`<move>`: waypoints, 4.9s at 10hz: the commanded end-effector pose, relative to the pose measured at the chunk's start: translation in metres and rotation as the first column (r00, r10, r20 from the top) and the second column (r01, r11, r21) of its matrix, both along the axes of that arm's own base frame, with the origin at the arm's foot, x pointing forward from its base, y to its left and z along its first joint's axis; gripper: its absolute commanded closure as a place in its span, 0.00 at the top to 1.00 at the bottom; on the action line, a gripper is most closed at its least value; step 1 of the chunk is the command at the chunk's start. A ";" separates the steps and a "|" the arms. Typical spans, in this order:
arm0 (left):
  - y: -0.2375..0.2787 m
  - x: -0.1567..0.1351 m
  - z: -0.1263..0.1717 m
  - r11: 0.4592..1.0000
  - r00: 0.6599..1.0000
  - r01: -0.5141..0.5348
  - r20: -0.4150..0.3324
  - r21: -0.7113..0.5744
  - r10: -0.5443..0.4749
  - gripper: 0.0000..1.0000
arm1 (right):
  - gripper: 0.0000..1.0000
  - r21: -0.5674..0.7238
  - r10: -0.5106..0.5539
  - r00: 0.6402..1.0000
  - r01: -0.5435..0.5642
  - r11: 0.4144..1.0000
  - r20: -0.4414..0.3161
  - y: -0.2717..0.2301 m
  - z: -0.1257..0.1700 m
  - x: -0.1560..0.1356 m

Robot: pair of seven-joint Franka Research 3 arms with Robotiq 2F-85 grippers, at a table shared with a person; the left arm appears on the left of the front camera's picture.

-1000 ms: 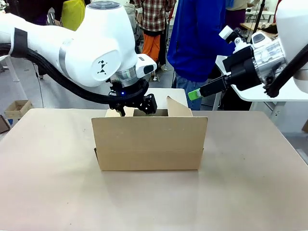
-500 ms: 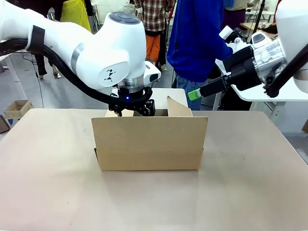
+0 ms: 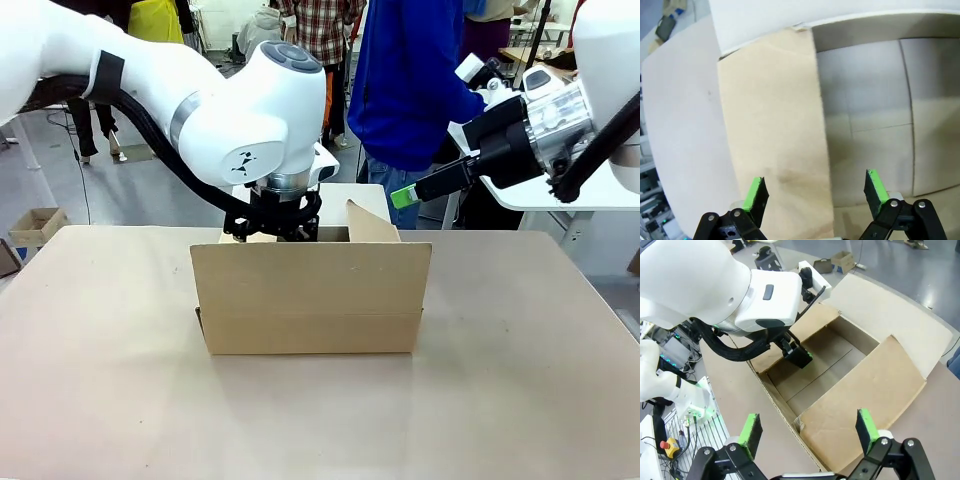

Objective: Pack the gift set into the box.
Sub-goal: Place both hands on the side flaps of the Package Box and spread them outward.

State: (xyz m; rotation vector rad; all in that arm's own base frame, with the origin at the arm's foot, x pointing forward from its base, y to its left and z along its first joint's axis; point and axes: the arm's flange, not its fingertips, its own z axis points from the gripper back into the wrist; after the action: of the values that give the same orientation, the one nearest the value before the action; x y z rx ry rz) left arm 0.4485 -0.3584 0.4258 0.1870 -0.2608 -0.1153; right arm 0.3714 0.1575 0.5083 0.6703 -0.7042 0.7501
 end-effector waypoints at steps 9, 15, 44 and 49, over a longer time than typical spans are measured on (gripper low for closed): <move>0.035 -0.022 0.021 0.954 0.980 -0.194 0.082 0.229 0.179 1.00 | 1.00 -0.001 0.000 1.000 0.000 1.000 -0.001 0.001 -0.001 -0.003; 0.101 -0.023 0.048 0.966 0.986 -0.169 0.036 0.198 0.165 1.00 | 1.00 -0.001 0.000 1.000 0.000 1.000 -0.001 0.001 -0.001 -0.003; 0.284 0.009 0.010 0.865 0.967 0.033 -0.202 -0.501 -0.153 1.00 | 1.00 -0.816 -0.678 0.733 0.360 0.452 -0.053 0.244 0.011 0.037; 0.284 0.009 0.010 0.865 0.967 0.033 -0.202 -0.501 -0.153 1.00 | 1.00 -0.822 -0.816 0.575 0.495 0.283 0.065 0.274 -0.019 0.064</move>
State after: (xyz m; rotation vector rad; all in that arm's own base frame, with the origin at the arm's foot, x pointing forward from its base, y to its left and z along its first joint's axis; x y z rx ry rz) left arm 0.4587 -0.0746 0.4337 -0.3640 -0.0523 -0.1691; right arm 0.4311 0.4169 0.4777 -0.3030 -0.1487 0.0820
